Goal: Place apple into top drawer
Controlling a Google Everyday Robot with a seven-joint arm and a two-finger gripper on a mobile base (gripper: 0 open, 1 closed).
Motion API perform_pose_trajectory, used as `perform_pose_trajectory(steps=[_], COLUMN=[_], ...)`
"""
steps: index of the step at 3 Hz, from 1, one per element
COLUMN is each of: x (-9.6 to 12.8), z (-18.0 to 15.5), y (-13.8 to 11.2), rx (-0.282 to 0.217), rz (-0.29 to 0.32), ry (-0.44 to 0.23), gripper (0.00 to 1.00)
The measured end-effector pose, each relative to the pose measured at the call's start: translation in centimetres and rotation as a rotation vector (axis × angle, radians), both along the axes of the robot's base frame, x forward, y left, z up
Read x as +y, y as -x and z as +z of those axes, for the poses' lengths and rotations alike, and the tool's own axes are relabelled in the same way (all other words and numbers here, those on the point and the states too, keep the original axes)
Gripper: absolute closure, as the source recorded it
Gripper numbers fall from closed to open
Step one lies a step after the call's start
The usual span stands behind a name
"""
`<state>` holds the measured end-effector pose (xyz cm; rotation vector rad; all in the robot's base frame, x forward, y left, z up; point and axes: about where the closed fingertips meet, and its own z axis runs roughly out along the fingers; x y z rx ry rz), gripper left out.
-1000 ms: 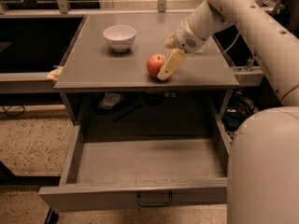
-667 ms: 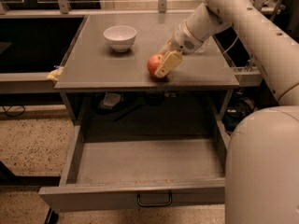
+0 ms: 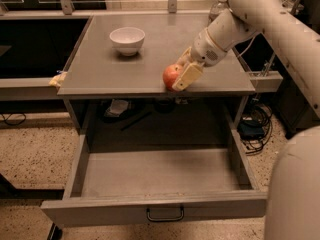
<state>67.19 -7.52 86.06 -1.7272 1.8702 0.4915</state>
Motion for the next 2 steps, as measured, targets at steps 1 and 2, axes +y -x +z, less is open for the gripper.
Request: perform_pose_trajectory(steps=[1, 2], x=[-2.1, -4.1], z=[1.7, 3.3], y=[4.9, 11.3], rx=[-0.050, -0.135], rz=[0.039, 0.062], ry=[0.002, 0.004], gripper=[1.00, 1.00])
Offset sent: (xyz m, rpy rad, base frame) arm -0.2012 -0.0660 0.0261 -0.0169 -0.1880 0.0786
